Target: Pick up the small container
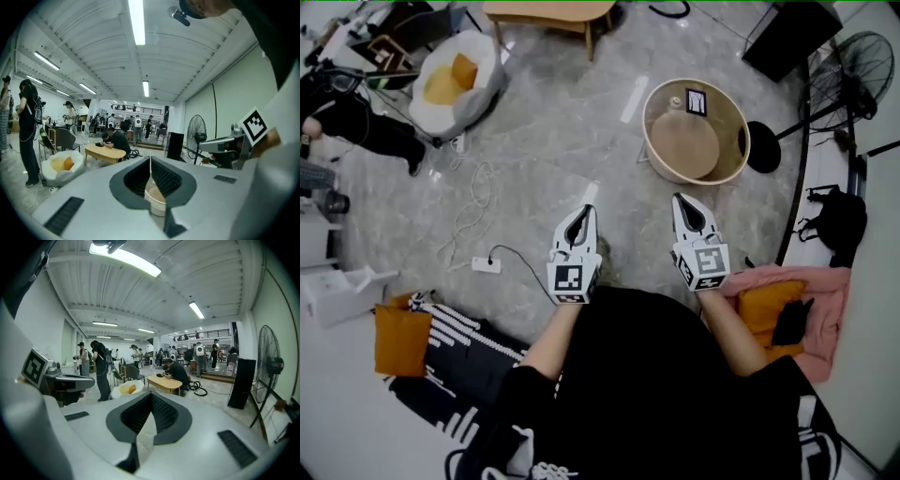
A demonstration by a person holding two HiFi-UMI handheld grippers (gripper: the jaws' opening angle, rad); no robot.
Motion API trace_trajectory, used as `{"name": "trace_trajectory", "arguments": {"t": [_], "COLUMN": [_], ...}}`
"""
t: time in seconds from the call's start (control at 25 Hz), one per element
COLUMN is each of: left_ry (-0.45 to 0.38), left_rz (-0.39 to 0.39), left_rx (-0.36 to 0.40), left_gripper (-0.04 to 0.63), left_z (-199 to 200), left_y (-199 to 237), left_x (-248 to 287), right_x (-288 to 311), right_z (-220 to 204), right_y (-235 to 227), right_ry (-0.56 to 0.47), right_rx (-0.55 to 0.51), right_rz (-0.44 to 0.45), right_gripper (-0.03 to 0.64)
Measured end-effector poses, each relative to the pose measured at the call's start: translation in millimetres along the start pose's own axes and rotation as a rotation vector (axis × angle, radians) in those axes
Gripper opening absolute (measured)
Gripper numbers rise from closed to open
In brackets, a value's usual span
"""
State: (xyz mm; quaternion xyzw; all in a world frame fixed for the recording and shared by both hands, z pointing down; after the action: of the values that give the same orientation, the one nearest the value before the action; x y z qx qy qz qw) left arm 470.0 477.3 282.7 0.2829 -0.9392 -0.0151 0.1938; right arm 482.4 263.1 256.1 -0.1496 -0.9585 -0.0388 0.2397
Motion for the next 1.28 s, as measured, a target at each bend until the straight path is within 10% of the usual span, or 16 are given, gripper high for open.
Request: {"name": "trace_trajectory", "arguments": {"t": [0.48,1.28], "left_ry": [0.026,0.030], "left_rz": [0.000,-0.015], "left_rx": [0.022,0.003], "left_gripper": [0.025,0.026], "left_z": [59,79], "left_y": [164,246], "left_x": [106,161], "right_x": [166,253], "right_z": [69,97], "right_y": [-1,-36], "right_ry": [0.157,0.167], "right_rx": [0.003,0.080], "right_rz": [-0.043,-0.136], "right_gripper": [0.014,0.014]}}
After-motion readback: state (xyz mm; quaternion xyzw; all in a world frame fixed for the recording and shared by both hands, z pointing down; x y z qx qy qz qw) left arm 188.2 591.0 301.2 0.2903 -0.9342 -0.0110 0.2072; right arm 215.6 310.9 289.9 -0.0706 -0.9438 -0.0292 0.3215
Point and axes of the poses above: the fingertips, and each gripper's own axes: x forward along the fingers, y to its left, z out of its top, the point moved 4 cm from there along -x, backward along the fingers, and after that the axes turned 10 degrees about y, right-handed, at the moved point
